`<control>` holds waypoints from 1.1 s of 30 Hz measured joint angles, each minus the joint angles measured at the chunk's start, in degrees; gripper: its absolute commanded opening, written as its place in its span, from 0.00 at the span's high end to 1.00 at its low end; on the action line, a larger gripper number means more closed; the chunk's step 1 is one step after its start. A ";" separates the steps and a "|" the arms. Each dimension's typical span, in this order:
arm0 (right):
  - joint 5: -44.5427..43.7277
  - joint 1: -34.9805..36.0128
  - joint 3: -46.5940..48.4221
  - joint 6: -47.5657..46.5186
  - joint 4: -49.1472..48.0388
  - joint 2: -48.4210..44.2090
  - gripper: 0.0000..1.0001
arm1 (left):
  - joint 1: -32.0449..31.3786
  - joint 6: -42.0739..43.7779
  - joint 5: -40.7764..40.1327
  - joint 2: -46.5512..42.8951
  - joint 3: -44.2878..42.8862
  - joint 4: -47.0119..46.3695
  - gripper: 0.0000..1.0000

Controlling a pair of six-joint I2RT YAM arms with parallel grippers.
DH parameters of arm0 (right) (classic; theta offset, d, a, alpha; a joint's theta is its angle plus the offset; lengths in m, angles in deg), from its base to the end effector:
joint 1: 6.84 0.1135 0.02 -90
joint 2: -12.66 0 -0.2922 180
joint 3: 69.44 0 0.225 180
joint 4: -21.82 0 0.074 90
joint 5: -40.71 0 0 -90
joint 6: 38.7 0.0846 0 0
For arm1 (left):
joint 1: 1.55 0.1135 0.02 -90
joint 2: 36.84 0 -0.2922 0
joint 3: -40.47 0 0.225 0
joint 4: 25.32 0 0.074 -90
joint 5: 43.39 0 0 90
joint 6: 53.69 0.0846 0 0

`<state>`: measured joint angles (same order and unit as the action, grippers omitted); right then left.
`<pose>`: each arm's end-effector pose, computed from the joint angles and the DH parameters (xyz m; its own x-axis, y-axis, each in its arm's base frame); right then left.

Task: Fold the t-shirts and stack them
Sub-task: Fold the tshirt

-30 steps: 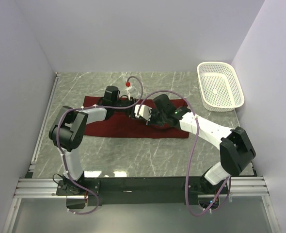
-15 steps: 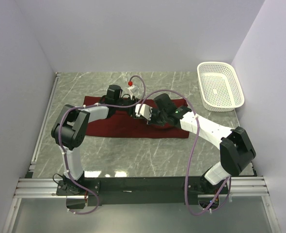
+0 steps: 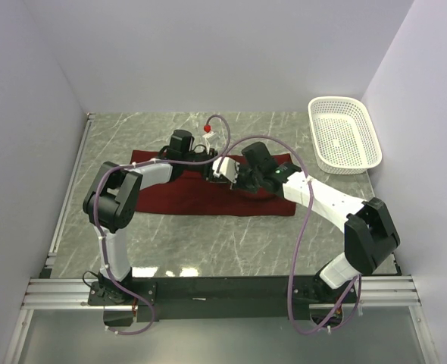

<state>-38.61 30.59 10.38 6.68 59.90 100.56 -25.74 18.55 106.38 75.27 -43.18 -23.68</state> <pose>0.2612 0.2196 0.2605 0.0834 -0.8053 -0.5869 -0.9000 0.1920 -0.3914 0.3611 -0.2423 0.2185 -0.7066 0.1490 -0.6917 0.7063 0.2084 -0.6766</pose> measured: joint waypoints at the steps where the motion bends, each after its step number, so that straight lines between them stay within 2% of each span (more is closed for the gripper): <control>1: 0.00 -0.13 0.20 0.04 0.07 0.09 1.00 | -0.02 0.13 0.00 0.00 0.00 0.07 0.67; 4: 0.04 -0.55 0.48 0.28 0.09 0.37 0.99 | -0.07 0.37 0.04 0.00 0.00 0.42 0.80; 7: 0.11 -0.83 0.57 0.90 0.11 0.76 0.87 | -0.07 0.50 -0.07 0.00 0.02 0.48 0.99; 8: 0.17 -0.98 0.63 1.44 0.11 0.92 0.77 | -0.07 0.81 -0.15 0.00 0.02 0.61 0.99; 11: 0.42 -2.05 1.38 2.86 0.66 1.49 0.62 | -0.17 1.70 -1.27 -0.26 0.52 0.92 0.99; 17: 4.13 -7.96 4.81 7.43 2.60 1.95 0.46 | -0.20 3.30 -4.13 -2.71 3.32 1.29 0.99; 21: 7.58 -10.97 7.78 6.60 4.52 2.71 0.45 | -0.74 5.25 -6.12 -4.68 3.67 1.92 0.99; 28: 17.90 -12.41 6.75 -2.62 7.52 3.02 0.45 | -4.26 11.13 -10.58 -10.38 5.66 5.73 0.99; 33: 21.86 -14.14 11.56 0.17 10.69 6.16 0.47 | -6.29 11.47 -14.23 -16.00 11.82 5.22 0.99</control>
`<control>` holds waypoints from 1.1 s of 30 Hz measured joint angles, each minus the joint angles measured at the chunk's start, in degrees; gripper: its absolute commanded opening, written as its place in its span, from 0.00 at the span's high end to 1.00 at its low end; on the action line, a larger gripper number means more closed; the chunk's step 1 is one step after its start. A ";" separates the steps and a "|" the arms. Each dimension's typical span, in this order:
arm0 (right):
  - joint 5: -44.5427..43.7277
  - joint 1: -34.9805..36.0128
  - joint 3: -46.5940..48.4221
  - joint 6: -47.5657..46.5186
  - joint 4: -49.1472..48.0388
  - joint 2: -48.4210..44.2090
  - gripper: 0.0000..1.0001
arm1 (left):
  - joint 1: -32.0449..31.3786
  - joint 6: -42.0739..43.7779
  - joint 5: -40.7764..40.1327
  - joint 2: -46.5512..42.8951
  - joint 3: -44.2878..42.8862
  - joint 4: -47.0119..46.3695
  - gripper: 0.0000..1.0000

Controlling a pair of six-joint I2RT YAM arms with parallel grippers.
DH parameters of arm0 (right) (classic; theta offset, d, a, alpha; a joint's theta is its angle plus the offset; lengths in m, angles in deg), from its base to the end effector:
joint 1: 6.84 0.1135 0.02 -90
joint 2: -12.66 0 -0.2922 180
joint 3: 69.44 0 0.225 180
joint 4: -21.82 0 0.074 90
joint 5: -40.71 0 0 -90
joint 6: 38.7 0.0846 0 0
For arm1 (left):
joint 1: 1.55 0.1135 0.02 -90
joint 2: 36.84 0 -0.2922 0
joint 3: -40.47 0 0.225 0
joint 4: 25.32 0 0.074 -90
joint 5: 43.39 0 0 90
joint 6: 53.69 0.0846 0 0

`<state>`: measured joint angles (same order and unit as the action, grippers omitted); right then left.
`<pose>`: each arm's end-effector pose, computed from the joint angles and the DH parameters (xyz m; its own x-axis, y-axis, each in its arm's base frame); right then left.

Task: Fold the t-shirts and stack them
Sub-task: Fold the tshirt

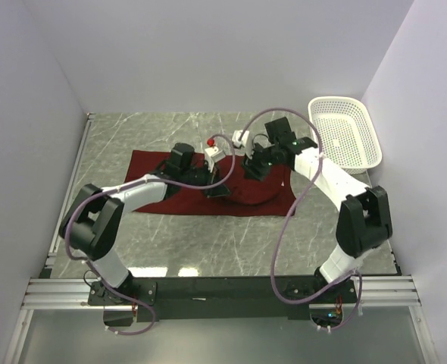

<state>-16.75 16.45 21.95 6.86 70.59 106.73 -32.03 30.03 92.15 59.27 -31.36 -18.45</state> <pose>0.3091 0.1826 0.2808 -0.0639 -0.6701 -0.7395 -0.9608 0.2417 -0.1360 0.2884 -0.2398 0.2426 -0.5396 0.2287 -0.8103 0.8276 0.3207 -0.4606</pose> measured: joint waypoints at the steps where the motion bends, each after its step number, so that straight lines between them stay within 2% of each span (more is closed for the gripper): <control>1: 0.31 -0.22 2.16 1.88 0.17 1.90 0.49 | -0.22 -0.26 -0.94 -1.09 1.40 -0.15 0.99; 7: 1.81 -1.07 7.65 14.58 0.92 10.05 0.49 | -1.79 -1.11 -6.64 -4.63 7.21 -1.57 0.99; 15: -0.04 0.52 10.05 27.96 3.43 14.47 0.43 | -4.87 -1.88 -11.65 -4.79 8.79 -3.08 0.99; 22: -2.36 3.43 12.17 33.22 5.33 17.44 0.42 | -6.54 -1.73 -14.53 -4.79 8.79 -2.95 0.99; 33: -8.28 6.75 11.72 34.12 8.46 18.80 0.44 | -9.55 -3.13 -18.25 -4.76 11.52 -2.62 0.99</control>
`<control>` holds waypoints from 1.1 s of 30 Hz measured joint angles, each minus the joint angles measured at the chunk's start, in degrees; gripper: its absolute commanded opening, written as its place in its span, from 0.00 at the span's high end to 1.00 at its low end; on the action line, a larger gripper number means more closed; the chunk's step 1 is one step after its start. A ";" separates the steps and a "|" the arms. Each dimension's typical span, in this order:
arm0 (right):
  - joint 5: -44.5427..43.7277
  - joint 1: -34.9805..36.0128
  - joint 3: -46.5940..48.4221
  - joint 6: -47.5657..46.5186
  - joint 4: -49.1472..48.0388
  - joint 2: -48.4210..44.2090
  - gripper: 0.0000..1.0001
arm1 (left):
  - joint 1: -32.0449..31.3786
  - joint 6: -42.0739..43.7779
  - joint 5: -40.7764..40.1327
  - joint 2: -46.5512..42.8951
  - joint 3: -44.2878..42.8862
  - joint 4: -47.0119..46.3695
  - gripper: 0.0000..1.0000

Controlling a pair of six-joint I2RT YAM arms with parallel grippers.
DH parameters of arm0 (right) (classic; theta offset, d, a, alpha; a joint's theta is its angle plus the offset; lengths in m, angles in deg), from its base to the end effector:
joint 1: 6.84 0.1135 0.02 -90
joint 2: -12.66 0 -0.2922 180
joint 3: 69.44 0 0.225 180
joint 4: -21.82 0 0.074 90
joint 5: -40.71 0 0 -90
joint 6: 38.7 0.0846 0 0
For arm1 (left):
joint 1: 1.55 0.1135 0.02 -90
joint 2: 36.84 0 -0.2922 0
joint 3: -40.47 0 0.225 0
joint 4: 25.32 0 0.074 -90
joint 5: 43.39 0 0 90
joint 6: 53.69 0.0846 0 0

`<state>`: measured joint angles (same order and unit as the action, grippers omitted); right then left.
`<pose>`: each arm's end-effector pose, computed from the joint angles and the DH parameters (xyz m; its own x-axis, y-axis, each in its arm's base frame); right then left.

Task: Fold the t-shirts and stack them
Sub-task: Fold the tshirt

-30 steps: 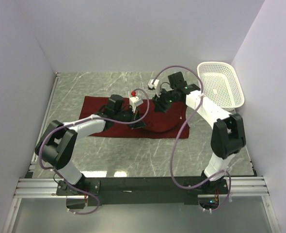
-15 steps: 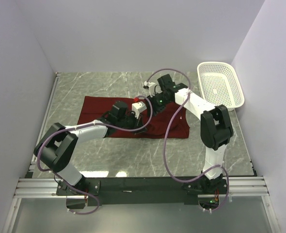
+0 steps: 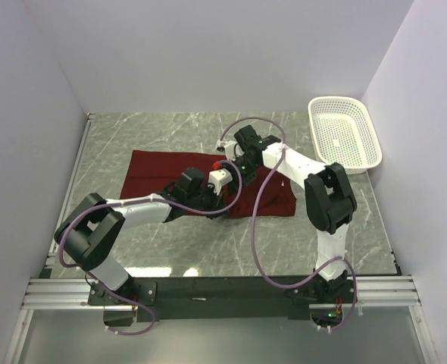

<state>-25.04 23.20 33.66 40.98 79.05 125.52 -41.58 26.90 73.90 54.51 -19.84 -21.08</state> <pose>0.3413 0.2375 0.2055 -0.6772 -0.5803 -0.4523 -0.7285 0.6149 0.3019 0.2365 -0.2493 0.2034 -0.5766 0.2946 -0.7621 0.7743 0.4946 -0.3947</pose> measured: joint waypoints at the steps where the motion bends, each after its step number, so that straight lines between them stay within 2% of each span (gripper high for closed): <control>1: -0.70 0.39 -0.02 0.00 0.13 0.00 0.45 | -0.09 -0.35 -0.28 0.00 0.35 0.00 0.99; 21: -4.11 3.32 -2.25 0.26 1.05 2.69 0.49 | -2.12 -2.10 -3.26 0.04 1.55 0.17 0.99; 24: -4.11 3.74 -2.25 0.22 1.51 2.89 0.55 | -2.12 -2.10 -3.26 0.11 1.55 0.17 0.99; 30: -3.85 4.22 -2.25 -0.07 2.03 2.89 0.85 | -2.12 -2.10 -3.30 0.33 1.55 0.17 0.99; 31: -3.80 4.22 -2.25 -0.11 2.08 2.89 0.93 | -2.12 -2.10 -3.37 0.35 1.55 0.20 0.99; 33: -3.78 4.17 -2.23 -0.09 2.19 2.89 0.98 | -2.12 -2.10 -3.45 0.35 1.55 0.20 0.99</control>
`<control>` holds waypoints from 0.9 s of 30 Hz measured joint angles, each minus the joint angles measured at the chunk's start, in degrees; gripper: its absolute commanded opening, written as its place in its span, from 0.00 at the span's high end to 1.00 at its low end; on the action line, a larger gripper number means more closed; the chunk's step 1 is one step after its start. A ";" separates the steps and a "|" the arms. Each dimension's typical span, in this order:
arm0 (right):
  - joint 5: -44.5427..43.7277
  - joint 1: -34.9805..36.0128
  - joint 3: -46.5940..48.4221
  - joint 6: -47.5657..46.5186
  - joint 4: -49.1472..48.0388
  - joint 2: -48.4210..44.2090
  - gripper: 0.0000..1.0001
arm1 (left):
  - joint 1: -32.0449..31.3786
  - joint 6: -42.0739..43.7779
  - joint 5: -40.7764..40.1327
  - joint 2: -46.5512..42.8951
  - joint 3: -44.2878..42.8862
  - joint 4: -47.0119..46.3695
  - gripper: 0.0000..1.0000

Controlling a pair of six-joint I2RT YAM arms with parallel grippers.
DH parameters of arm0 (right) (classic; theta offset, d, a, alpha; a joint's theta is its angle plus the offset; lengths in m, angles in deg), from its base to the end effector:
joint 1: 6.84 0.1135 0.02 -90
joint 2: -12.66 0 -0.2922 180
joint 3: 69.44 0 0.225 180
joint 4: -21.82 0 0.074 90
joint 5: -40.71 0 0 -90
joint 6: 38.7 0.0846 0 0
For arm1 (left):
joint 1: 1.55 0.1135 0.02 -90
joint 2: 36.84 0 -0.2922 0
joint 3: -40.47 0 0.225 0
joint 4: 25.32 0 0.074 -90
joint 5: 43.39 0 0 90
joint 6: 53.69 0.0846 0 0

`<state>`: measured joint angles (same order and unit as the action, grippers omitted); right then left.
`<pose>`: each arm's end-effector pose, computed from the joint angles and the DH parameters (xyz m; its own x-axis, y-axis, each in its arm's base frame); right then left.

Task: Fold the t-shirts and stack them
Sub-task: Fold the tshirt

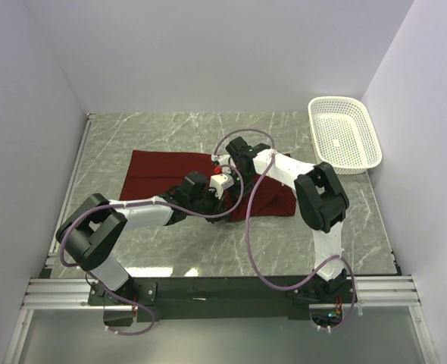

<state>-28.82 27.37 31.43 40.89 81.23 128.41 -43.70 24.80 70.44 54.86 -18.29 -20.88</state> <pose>0.3190 0.2527 0.1714 -0.6737 -0.6627 -0.3271 -0.7389 0.6119 0.2822 0.2275 -0.2520 0.1913 -0.6110 0.3069 -0.7297 0.7449 0.5347 -0.3989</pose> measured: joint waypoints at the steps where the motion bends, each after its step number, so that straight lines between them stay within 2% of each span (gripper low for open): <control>1: 0.07 -0.35 0.00 -0.02 0.02 -0.04 1.00 | 0.00 0.00 -0.13 0.00 0.00 0.00 0.99; 6: 1.29 -2.60 0.00 -0.04 0.17 -2.12 1.00 | 0.00 0.02 -0.66 0.00 0.00 0.15 0.99; 11: 3.08 -6.19 -1.05 -0.37 -0.26 -7.93 1.00 | 0.00 0.02 -1.22 0.00 0.00 0.61 0.99; 12: 3.50 -6.43 -1.53 -0.39 -0.28 -9.29 0.81 | 0.00 0.02 -1.25 0.00 0.00 0.79 0.99; 13: 4.17 -6.69 -1.86 -0.22 -0.15 -10.47 0.67 | 0.00 0.02 -1.25 0.00 0.00 0.92 0.99; 14: 4.70 -6.67 -1.97 0.04 -0.02 -11.06 0.59 | 0.00 0.02 -1.25 0.00 0.00 1.01 0.99; 16: 6.05 -6.25 -1.92 -0.02 0.00 -11.43 0.54 | 0.00 0.02 -1.25 0.00 0.00 1.03 0.99; 27: 3.21 0.66 0.81 3.56 0.90 -1.68 0.52 | 0.00 -0.04 -1.22 0.00 0.07 0.98 0.99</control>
<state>-25.60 28.03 32.24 44.45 82.13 126.72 -43.70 24.76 69.22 54.86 -18.22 -19.90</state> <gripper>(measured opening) 0.480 0.034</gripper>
